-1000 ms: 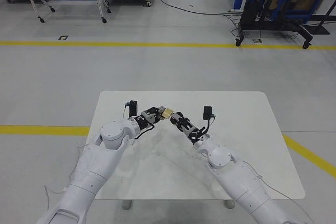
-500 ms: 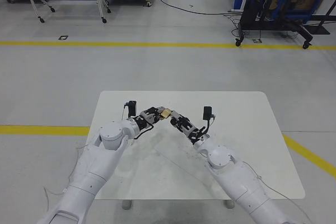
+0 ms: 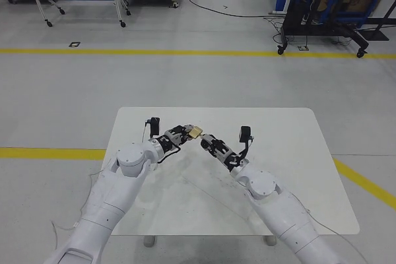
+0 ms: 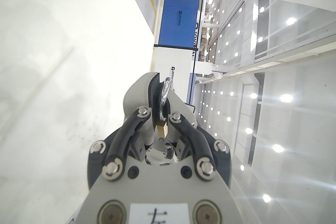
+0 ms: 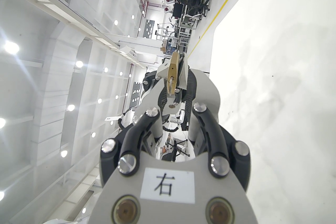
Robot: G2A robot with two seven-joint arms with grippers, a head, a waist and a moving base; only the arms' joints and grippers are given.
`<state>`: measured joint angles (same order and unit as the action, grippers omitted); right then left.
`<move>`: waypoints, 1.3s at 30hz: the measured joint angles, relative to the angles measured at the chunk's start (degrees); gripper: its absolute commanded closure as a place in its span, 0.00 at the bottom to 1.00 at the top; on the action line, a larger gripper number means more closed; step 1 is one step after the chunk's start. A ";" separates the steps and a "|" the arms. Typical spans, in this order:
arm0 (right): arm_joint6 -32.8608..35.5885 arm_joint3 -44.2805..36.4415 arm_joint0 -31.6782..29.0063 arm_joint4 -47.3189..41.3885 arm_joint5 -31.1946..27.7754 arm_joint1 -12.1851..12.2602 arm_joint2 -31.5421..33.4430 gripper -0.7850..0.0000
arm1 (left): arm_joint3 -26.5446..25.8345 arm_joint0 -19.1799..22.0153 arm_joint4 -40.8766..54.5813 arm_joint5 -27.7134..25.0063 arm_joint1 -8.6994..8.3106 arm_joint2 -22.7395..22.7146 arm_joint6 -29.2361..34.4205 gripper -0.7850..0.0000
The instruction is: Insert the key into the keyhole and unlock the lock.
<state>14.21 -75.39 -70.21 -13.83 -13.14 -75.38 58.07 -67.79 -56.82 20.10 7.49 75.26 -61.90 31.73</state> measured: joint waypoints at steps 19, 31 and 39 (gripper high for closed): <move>3.36 -0.30 0.06 -2.93 0.02 -0.55 0.26 0.00 | -1.62 -1.03 -1.35 0.10 -0.30 -1.20 0.89 1.00; 9.75 -2.34 -2.09 -11.63 -2.80 -0.40 2.59 0.00 | 0.47 -1.17 3.30 -4.99 -0.20 -3.15 3.28 1.00; 30.29 -1.11 -2.70 -27.74 3.74 0.66 6.70 0.62 | 2.64 0.00 5.74 -11.87 0.47 -2.34 5.24 1.00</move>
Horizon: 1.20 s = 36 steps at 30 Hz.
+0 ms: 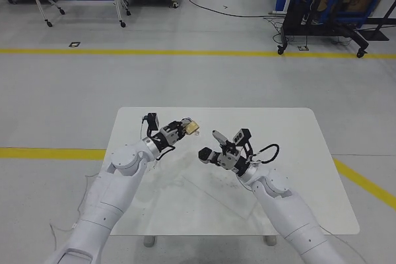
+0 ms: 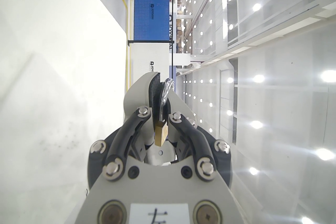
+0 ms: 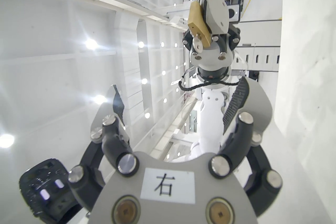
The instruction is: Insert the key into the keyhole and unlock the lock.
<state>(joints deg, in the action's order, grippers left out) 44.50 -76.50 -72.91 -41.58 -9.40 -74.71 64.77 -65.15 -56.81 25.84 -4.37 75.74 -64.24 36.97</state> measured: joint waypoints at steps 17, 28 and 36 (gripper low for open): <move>0.41 5.78 3.92 -3.33 3.21 -0.98 -1.70 0.67 | 0.01 0.09 -1.74 -1.24 0.12 0.58 1.68 1.00; -1.50 6.39 4.69 -3.14 4.88 -1.11 -1.20 1.00 | -0.85 0.79 -3.40 0.20 0.34 1.73 1.98 1.00; -0.23 6.84 4.75 -5.76 6.07 -1.18 -0.30 1.00 | -1.07 1.03 -4.36 -0.54 0.40 2.03 2.38 1.00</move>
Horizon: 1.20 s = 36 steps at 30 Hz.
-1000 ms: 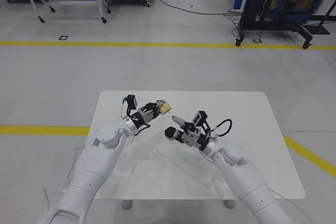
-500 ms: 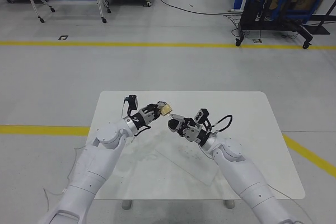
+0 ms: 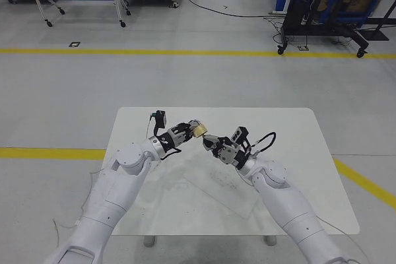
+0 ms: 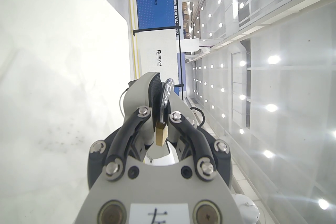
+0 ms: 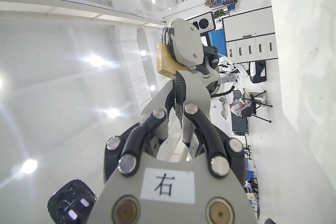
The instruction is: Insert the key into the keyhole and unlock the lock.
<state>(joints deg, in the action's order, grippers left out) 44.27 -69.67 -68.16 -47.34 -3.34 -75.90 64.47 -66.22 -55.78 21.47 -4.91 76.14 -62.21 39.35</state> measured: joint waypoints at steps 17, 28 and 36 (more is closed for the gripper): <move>9.58 6.23 2.13 -12.03 10.50 -0.83 -0.45 1.00 | -2.51 -3.45 -6.33 -11.34 -0.49 -1.30 -4.30 1.00; 11.79 6.25 1.98 -11.03 9.10 -0.88 -0.61 0.69 | -4.24 -5.43 -6.59 -11.68 -0.77 -2.43 -5.36 1.00; 12.24 4.81 0.67 -9.64 7.89 -0.75 -0.57 0.69 | -5.41 -5.77 -7.00 -11.51 -0.73 -2.16 -5.34 1.00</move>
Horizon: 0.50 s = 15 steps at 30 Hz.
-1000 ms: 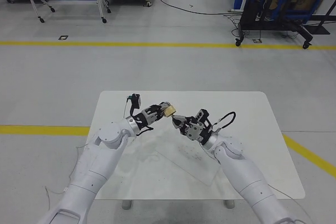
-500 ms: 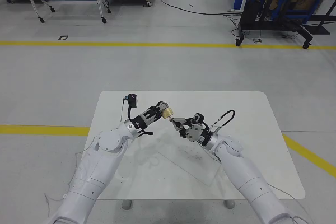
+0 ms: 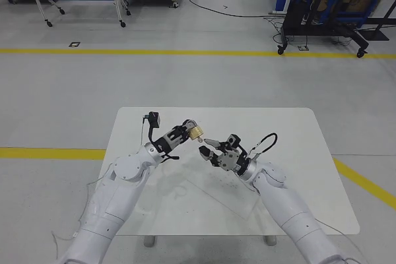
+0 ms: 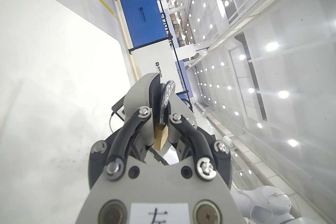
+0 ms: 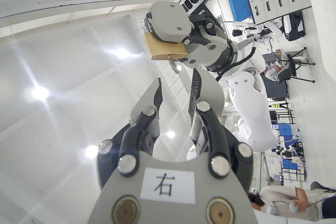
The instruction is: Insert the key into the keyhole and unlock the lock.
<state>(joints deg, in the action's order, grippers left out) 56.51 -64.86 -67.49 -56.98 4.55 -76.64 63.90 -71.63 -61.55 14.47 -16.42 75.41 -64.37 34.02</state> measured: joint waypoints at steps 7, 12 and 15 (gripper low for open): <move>-0.46 1.07 0.46 -1.61 1.08 -0.44 -0.81 0.92 | -0.50 -0.39 -1.04 -0.81 0.03 0.44 0.06 1.00; 0.81 2.67 1.28 -4.07 2.63 -0.84 -1.27 1.00 | -0.85 -0.80 -1.58 -1.45 -0.05 0.26 0.07 1.00; 1.59 3.63 1.81 -5.30 4.34 -0.99 -1.46 1.00 | -1.06 -1.00 -2.45 -2.18 -0.16 0.12 0.22 1.00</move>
<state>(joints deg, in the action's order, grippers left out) 58.11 -61.23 -65.68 -62.28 8.89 -77.64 62.44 -72.69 -62.55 12.03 -18.60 75.26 -64.25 34.23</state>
